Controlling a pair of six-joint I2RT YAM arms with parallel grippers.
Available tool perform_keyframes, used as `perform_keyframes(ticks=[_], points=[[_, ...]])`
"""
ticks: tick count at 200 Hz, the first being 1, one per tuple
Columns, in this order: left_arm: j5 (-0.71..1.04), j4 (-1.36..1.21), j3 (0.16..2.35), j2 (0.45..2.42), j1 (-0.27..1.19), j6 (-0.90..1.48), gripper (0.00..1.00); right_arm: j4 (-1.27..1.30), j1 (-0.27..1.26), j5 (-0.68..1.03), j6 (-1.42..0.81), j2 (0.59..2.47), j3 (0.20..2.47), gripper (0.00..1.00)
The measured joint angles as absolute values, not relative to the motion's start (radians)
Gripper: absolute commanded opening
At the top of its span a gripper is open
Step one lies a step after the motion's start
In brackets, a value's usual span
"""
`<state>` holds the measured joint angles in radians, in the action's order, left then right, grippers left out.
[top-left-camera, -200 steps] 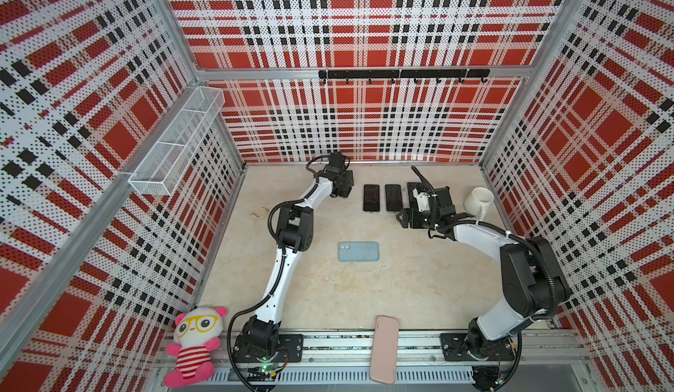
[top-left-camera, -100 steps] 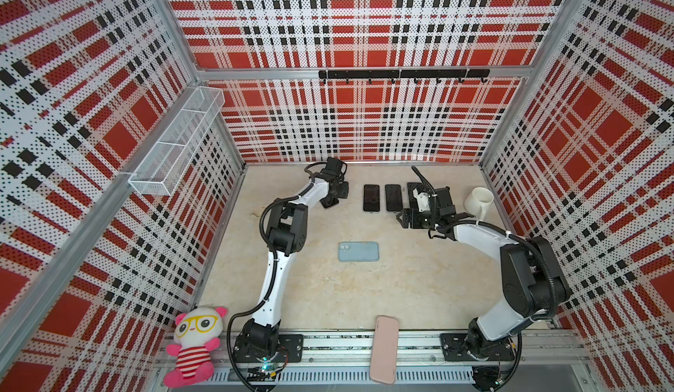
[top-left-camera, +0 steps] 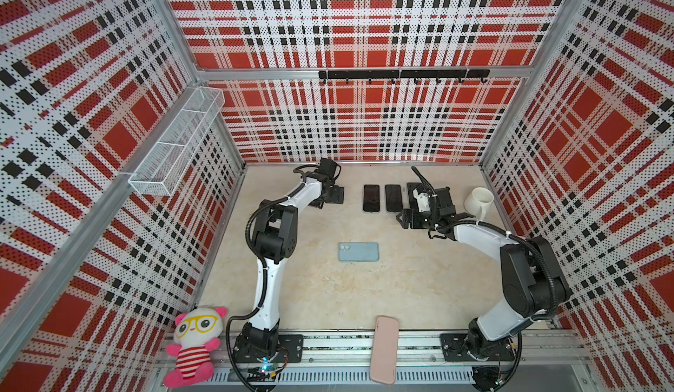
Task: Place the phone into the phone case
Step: 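Lower the left gripper over the pink-edged black phone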
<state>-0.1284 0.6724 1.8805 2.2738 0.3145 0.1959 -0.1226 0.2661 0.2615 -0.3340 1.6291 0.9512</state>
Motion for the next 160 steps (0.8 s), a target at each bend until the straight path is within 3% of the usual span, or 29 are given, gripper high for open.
perform_keyframes(ticks=[78, 160], points=[[-0.207, 0.735, 2.165, 2.444, 0.269, 0.008, 0.98, -0.126, 0.266, 0.261, -0.332, 1.629, 0.951, 0.91], [-0.118, 0.797, 2.195, 2.511, 0.195, -0.080, 0.98, -0.134, 0.265, 0.262, -0.333, 1.629, 0.952, 0.91]])
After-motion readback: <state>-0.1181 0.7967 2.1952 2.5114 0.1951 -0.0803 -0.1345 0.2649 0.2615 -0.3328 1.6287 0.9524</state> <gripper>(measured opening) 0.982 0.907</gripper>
